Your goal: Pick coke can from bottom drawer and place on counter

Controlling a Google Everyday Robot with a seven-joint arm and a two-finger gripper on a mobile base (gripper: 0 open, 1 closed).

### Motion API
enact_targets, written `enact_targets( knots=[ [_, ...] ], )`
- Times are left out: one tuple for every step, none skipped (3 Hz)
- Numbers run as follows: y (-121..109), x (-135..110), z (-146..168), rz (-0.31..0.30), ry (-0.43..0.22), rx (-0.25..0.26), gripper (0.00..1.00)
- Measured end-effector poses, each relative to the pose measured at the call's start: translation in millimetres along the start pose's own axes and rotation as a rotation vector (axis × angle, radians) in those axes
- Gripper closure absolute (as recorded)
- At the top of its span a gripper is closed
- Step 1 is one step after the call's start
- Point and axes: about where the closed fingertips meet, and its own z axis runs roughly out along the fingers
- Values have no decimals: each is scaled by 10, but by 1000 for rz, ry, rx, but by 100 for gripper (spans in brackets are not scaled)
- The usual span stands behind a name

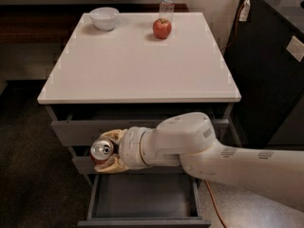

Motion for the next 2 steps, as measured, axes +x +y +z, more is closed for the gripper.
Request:
enact_targets(
  knots=[
    [-356, -33, -328, 34, 20, 11, 100],
    [-633, -19, -564, 65, 20, 32, 100]
  ],
)
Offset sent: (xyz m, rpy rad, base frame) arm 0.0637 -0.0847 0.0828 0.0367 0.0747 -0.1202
